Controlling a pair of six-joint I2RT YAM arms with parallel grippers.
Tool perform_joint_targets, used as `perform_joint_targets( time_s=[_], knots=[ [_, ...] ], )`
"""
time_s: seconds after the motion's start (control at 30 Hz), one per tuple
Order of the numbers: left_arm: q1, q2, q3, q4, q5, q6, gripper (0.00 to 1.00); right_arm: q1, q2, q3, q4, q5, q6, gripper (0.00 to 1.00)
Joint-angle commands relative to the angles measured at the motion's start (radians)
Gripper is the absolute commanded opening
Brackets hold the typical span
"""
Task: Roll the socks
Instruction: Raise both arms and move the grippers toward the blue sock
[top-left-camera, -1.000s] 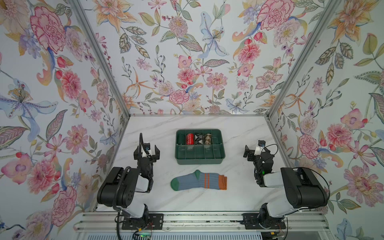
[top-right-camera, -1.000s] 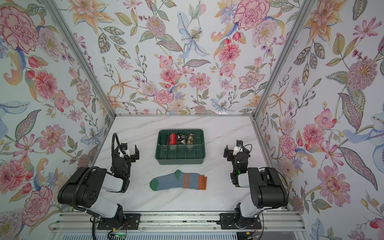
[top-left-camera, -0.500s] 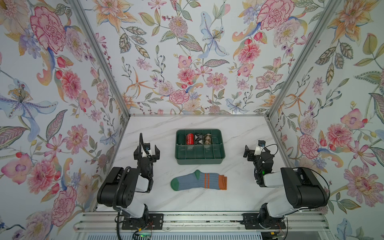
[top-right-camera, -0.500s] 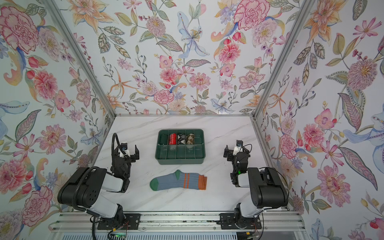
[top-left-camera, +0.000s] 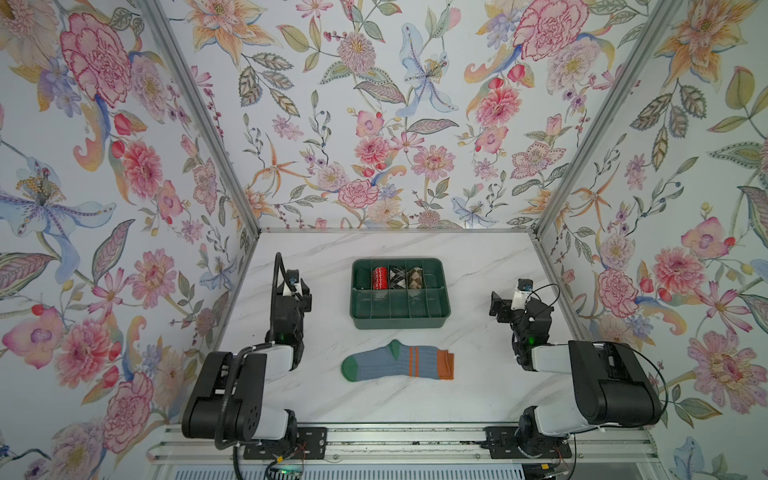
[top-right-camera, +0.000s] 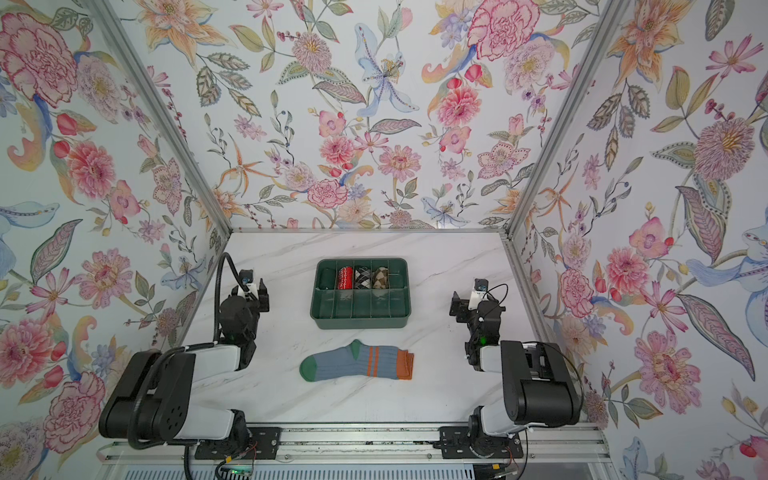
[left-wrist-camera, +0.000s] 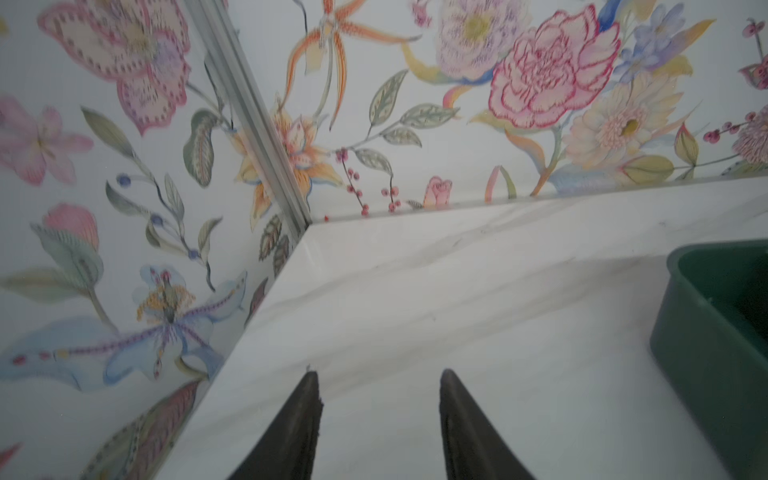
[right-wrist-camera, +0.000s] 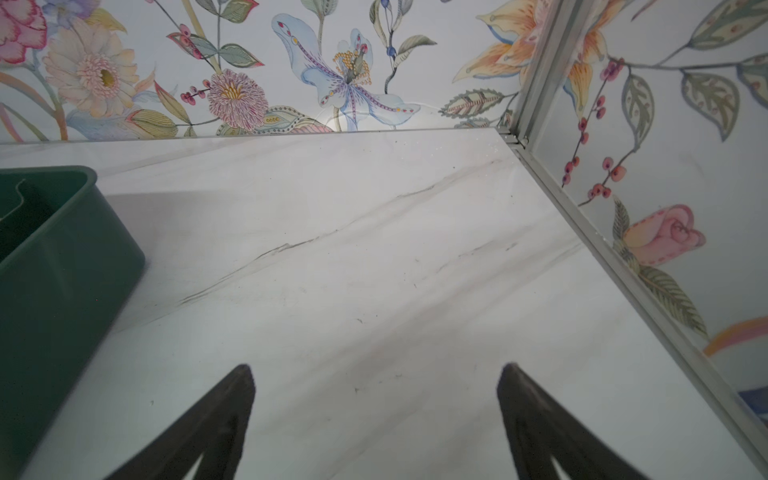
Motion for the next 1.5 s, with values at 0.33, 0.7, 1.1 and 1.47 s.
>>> perform_joint_targets(
  time_s=[0.33, 0.7, 1.1, 1.47],
  knots=[
    [-0.339, -0.293, 0.482, -1.014, -0.042, -0.238, 0.24, 0.179, -0.451, 0.557, -1.414, -0.103, 0.287, 0.53],
    [-0.706, -0.324, 0.286, -1.184, -0.135, -0.518, 0.09, 0.526, -0.763, 0.304, -1.802, -0.187, 0.731, 0.41],
    [-0.735, -0.238, 0.272, -1.15, -0.072, -0.542, 0.19, 0.926, -0.626, 0.234, -1.615, 0.006, 1.031, 0.41],
    [-0.61, -0.258, 0.313, -1.18, 0.169, -0.516, 0.17, 1.02, -0.304, 0.307, -1.464, 0.075, 1.093, 0.44]
  ],
)
